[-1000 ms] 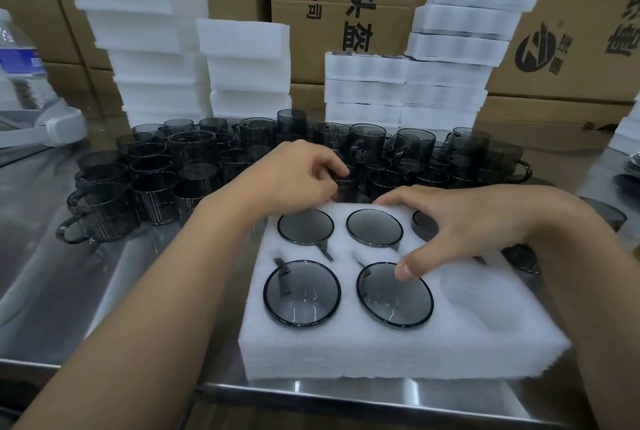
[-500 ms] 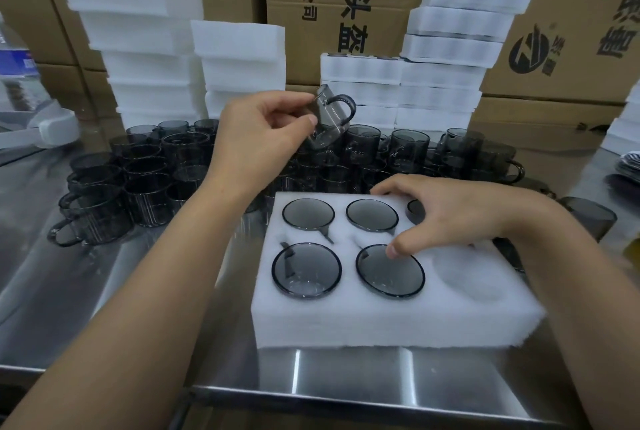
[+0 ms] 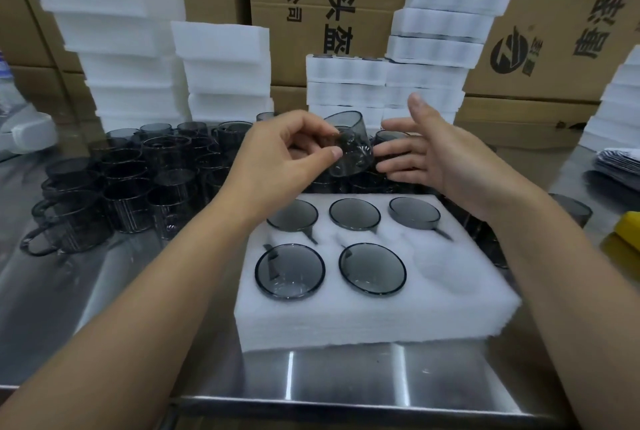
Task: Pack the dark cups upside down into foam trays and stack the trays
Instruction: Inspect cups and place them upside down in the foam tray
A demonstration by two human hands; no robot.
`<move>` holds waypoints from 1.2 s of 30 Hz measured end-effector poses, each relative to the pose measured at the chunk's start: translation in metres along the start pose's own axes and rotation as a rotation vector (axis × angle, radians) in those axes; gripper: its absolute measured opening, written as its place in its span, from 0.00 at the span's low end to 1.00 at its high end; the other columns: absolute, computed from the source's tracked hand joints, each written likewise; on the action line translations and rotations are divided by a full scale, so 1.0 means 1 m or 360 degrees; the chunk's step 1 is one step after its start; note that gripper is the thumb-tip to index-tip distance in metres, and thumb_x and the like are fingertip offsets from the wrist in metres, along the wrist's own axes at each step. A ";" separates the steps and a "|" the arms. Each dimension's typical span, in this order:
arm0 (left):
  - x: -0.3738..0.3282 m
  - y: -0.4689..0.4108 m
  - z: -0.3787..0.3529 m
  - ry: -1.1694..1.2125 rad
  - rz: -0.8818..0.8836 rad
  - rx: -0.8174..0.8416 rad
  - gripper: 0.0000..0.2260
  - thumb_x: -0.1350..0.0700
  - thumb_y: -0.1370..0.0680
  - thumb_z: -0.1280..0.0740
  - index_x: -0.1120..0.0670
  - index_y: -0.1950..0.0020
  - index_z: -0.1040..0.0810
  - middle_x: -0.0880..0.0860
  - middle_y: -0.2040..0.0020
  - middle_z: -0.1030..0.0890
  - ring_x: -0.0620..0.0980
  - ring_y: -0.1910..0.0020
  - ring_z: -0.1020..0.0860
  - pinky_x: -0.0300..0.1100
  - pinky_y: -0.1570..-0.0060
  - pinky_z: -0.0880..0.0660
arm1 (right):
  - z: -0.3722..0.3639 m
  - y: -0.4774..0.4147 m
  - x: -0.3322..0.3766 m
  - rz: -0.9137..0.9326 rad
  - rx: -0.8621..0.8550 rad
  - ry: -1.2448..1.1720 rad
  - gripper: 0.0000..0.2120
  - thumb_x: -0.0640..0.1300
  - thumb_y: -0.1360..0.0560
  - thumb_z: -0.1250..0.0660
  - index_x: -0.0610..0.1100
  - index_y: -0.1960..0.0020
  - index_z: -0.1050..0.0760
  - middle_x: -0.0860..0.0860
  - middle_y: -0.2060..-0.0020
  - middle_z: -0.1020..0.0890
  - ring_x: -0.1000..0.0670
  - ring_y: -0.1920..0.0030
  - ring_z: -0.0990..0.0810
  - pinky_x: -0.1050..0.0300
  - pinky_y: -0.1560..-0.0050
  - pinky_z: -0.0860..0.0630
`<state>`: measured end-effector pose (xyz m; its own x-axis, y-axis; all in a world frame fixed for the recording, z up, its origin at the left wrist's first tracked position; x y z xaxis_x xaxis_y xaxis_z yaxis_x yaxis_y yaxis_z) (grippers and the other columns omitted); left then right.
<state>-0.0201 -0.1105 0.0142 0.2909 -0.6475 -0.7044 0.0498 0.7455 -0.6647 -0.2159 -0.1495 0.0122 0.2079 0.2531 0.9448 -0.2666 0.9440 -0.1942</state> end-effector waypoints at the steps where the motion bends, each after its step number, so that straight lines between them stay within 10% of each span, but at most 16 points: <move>1: 0.000 0.001 -0.002 -0.0022 -0.0022 0.0026 0.11 0.63 0.28 0.27 0.46 0.58 0.21 0.50 0.59 0.19 0.41 0.64 0.23 0.32 0.60 0.26 | 0.001 -0.001 -0.001 -0.0020 -0.0010 -0.0069 0.23 0.66 0.24 0.42 0.49 0.43 0.25 0.49 0.54 0.14 0.49 0.53 0.15 0.55 0.50 0.20; 19: -0.004 0.006 -0.014 -0.0129 -0.0156 0.0273 0.11 0.66 0.28 0.27 0.50 0.56 0.20 0.47 0.49 0.22 0.40 0.61 0.24 0.31 0.54 0.26 | -0.021 -0.001 -0.011 -0.0025 0.0140 -0.0425 0.13 0.47 0.28 0.33 0.41 0.48 0.22 0.46 0.62 0.15 0.50 0.63 0.16 0.59 0.63 0.20; 36: 0.012 0.003 -0.010 -0.0070 0.0094 0.0224 0.19 0.65 0.26 0.30 0.44 0.41 0.24 0.44 0.44 0.20 0.39 0.49 0.21 0.30 0.55 0.26 | -0.025 0.001 -0.011 0.0096 0.0287 -0.0649 0.23 0.27 0.28 0.39 0.42 0.36 0.26 0.45 0.51 0.18 0.48 0.49 0.17 0.54 0.47 0.20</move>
<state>-0.0256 -0.1180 0.0014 0.3388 -0.5968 -0.7274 0.1638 0.7987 -0.5790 -0.1945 -0.1458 -0.0049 -0.1913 0.1682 0.9670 -0.4344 0.8690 -0.2370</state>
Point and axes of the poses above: each hand's wrist, its own y-axis away from the middle knuckle, its own z-axis out of the back of the hand, x = y × z, the point moved 5 cm from there along -y, towards the middle knuckle
